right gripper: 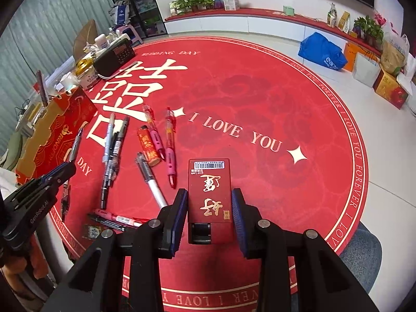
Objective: Organize rigid objects
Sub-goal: 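Lift and carry the pen and red box over the cardboard box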
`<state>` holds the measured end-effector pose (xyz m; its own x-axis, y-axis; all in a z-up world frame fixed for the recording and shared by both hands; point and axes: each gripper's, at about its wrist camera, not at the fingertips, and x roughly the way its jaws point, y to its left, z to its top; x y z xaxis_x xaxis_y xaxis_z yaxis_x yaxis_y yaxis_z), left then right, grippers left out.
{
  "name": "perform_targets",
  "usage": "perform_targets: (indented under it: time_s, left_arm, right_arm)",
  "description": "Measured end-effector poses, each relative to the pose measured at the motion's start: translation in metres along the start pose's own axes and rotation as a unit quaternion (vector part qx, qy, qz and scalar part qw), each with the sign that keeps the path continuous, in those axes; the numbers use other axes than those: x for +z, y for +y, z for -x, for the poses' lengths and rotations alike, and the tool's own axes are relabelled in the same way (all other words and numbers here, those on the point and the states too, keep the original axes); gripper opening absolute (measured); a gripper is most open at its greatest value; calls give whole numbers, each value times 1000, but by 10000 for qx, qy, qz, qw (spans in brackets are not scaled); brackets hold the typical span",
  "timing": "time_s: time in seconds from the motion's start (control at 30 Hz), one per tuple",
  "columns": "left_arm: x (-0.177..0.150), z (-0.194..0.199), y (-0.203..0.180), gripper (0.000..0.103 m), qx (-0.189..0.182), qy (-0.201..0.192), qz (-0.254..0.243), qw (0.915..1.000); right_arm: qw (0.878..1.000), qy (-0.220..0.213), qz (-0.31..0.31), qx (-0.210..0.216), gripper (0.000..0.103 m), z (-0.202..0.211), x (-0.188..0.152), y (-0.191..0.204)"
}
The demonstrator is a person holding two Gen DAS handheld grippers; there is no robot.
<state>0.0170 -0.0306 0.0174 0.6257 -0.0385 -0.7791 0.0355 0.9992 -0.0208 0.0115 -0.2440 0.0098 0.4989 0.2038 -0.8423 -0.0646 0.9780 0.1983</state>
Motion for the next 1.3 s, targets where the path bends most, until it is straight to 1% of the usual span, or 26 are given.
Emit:
perform_targets:
  time_s: [0.17,0.33,0.53,0.67,0.77,0.87,0.93,1.07,1.17,1.3]
  left_arm:
    - [3,15,4,10,64,-242,18,9997]
    - [8,30,15,10,77,-469,159,9987]
    - [16,48,48,10,272,-783,465,9955]
    - [24,58,80,10,502,-980,719,9913]
    - [29,63,108,10,804,-1136,905,9861]
    - [35,64,141,10,1102,-1195,1155,9799]
    - [37,65,163,10,1286,-1219,1326,9752]
    - [37,63,194,10,1653,-1296,1507,9660]
    - [37,56,213,10,1786,-1208,1631,9628]
    - [34,43,236,10,1945,-1051,1843,9577]
  right_arm:
    - [9998,-166,43,68,35,7,4,16]
    - [9989,-336,215,255,35,16,14,42]
    - [9961,-451,475,597,35,17,30,84]
    - [9918,-539,756,876,35,15,44,124]
    - [9868,-620,975,1137,35,14,58,155]
    - [9807,-667,1160,1424,35,11,72,188]
    - [9765,-628,1346,1562,35,4,82,217]
    - [9697,-578,1561,1788,35,-8,89,258]
    - [9647,-504,1715,1934,35,-22,95,289]
    - [9613,-402,1848,2002,35,-36,100,316]
